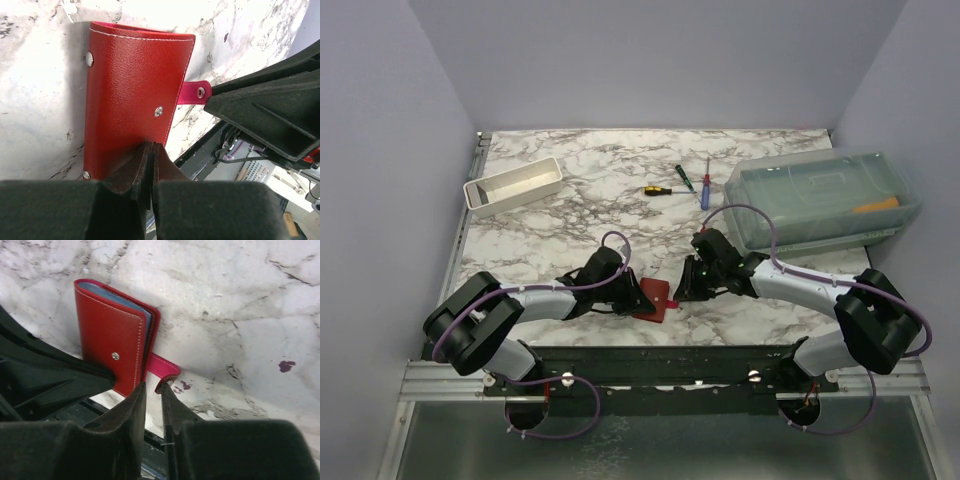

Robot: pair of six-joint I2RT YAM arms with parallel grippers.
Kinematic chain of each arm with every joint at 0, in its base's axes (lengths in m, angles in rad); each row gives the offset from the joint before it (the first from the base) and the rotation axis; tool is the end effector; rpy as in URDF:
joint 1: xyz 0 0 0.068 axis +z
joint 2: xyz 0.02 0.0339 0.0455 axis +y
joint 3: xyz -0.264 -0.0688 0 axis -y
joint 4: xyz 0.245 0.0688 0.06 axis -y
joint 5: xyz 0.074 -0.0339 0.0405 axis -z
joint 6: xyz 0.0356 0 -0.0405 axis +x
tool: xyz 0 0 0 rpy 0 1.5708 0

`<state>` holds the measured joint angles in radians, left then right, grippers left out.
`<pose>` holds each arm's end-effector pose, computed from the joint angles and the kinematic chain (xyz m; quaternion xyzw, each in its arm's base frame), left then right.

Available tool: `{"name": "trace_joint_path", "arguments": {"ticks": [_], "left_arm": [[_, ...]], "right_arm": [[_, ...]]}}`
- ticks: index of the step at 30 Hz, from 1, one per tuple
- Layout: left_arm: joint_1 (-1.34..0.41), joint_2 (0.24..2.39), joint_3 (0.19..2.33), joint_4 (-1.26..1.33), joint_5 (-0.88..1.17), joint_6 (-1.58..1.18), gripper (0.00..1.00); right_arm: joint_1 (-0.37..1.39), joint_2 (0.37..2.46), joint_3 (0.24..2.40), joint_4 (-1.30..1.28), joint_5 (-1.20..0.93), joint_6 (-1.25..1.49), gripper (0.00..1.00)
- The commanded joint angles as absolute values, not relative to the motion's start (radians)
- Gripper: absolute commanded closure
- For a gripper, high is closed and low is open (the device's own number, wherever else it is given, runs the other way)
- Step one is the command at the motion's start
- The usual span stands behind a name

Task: Put the credit cards into the card holder
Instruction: Close the card holder at the center of the board.

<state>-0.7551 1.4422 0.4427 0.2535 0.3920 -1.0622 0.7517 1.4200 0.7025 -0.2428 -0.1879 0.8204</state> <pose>0.1710 -0.1796 0.1291 -0.0603 0.9000 -0.4197 0.1010 0.1904 0.1871 0.1693 0.0044 0.9500 0.2749 0.1481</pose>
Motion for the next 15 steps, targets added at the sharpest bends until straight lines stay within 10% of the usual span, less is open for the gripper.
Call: {"name": "trace_joint_path", "arguments": {"ticks": [1, 15], "left_arm": [[-0.767, 1.475, 0.433, 0.210, 0.354, -1.047, 0.96], [-0.767, 1.464, 0.428, 0.211, 0.350, -1.049, 0.97]], "right_arm": [[0.756, 1.444, 0.720, -0.327, -0.140, 0.817, 0.77], [0.755, 1.463, 0.714, -0.378, -0.092, 0.863, 0.78]]}}
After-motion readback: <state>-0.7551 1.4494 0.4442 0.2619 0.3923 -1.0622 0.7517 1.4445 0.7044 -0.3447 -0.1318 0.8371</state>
